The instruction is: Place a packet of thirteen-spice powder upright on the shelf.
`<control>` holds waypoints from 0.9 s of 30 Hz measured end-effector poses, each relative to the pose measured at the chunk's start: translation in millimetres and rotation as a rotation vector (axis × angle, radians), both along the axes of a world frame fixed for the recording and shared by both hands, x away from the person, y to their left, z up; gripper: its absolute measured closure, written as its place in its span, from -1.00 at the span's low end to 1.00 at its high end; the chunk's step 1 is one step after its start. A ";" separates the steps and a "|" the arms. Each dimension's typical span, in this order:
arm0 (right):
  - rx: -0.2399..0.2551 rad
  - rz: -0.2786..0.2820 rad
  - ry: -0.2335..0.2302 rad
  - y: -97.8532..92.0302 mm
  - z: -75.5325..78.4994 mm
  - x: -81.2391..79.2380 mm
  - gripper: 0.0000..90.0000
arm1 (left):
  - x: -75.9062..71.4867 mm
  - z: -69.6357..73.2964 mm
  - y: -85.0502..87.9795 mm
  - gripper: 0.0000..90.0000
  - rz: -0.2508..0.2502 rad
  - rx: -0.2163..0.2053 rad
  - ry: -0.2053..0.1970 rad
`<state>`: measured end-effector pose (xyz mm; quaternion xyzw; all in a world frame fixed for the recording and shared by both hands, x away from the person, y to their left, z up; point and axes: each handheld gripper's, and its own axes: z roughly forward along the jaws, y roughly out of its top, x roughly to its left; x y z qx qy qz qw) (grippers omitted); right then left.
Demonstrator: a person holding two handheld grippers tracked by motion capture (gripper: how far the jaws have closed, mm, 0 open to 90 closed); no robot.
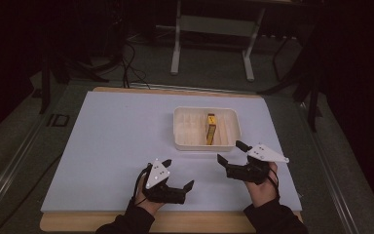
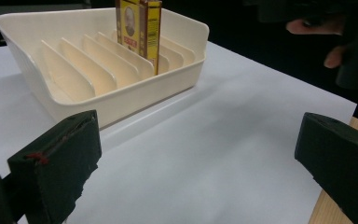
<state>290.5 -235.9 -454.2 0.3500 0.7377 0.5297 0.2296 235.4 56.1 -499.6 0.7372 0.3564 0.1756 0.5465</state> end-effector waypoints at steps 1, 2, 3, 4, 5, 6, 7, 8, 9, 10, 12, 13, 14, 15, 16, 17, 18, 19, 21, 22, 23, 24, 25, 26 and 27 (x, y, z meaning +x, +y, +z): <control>0.001 0.011 0.007 -4.3 -1.9 -5.7 -0.70 | 0.5 -0.8 0.1 -0.97 -0.002 0.000 0.005; -0.005 0.015 0.010 -5.8 -2.9 -7.6 -0.70 | 0.8 -1.0 0.1 -0.97 -0.006 -0.003 0.009; -0.010 0.018 0.012 -7.2 -3.8 -9.6 -0.70 | 0.9 -1.1 -0.2 -0.97 -0.008 0.001 0.011; -0.013 0.027 0.013 -8.7 -4.7 -11.6 -0.70 | 0.7 -1.3 -0.4 -0.97 -0.009 0.002 0.011; -0.017 0.030 0.013 -10.1 -5.7 -13.9 -0.70 | 0.6 -1.3 -0.7 -0.97 -0.010 -0.001 0.012; -0.022 0.030 0.014 -11.6 -6.8 -16.0 -0.70 | 0.7 -1.3 -0.8 -0.97 -0.012 -0.001 0.012; -0.025 0.033 0.021 -12.8 -7.9 -17.9 -0.70 | 0.6 -1.2 -1.0 -0.97 -0.012 -0.001 0.011; -0.024 0.042 0.024 -14.4 -9.0 -19.4 -0.70 | 0.7 -1.3 -1.0 -0.97 -0.013 0.000 0.010; -0.029 0.039 0.025 -15.7 -10.0 -21.1 -0.70 | 0.8 -1.5 -0.9 -0.97 -0.014 -0.002 0.013; -0.039 0.037 0.026 -17.0 -11.1 -22.2 -0.70 | 0.9 -1.7 -0.9 -0.97 -0.014 0.001 0.014; -0.042 0.044 0.031 -19.8 -12.7 -23.9 -0.70 | 1.3 -2.0 -0.9 -0.97 -0.015 0.003 0.013; -0.041 0.048 0.034 -21.3 -13.3 -24.9 -0.70 | 1.4 -2.1 -0.9 -0.97 -0.015 0.003 0.013; -0.043 0.050 0.035 -22.5 -13.8 -25.6 -0.70 | 1.4 -2.1 -0.9 -0.97 -0.016 0.004 0.014; -0.047 0.052 0.033 -23.9 -14.1 -26.3 -0.70 | 1.3 -2.0 -0.9 -0.97 -0.016 0.003 0.013; -0.048 0.056 0.030 -25.4 -14.6 -27.0 -0.70 | 1.3 -1.9 -0.8 -0.97 -0.016 0.005 0.013; -0.051 0.060 0.029 -27.0 -15.2 -27.5 -0.70 | 1.4 -1.9 -0.9 -0.97 -0.018 0.006 0.014; -0.053 0.061 0.033 -28.2 -15.7 -28.0 -0.70 | 1.3 -2.0 -0.9 -0.97 -0.020 0.004 0.014; -0.059 0.063 0.029 -29.8 -16.3 -28.4 -0.70 | 1.3 -2.1 -1.0 -0.97 -0.020 0.004 0.014; -0.067 0.068 0.025 -32.9 -17.5 -29.3 -0.70 | 1.4 -2.5 -1.3 -0.97 -0.024 0.008 0.017; -0.072 0.070 0.025 -34.2 -18.4 -29.6 -0.69 | 1.5 -2.7 -1.4 -0.97 -0.024 0.009 0.018; -0.074 0.072 0.022 -35.9 -19.4 -29.8 -0.69 | 1.6 -2.9 -1.4 -0.97 -0.024 0.009 0.019; -0.076 0.076 0.019 -37.7 -20.5 -29.7 -0.69 | 1.7 -2.9 -1.5 -0.97 -0.026 0.010 0.021; -0.077 0.079 0.025 -39.1 -21.7 -29.3 -0.69 | 1.7 -3.0 -1.6 -0.97 -0.026 0.010 0.021; -0.080 0.078 0.027 -40.7 -22.8 -28.9 -0.69 | 1.6 -3.0 -1.6 -0.97 -0.026 0.008 0.020; -0.078 0.079 0.031 -41.9 -23.6 -28.7 -0.69 | 1.7 -2.9 -1.6 -0.97 -0.028 0.008 0.022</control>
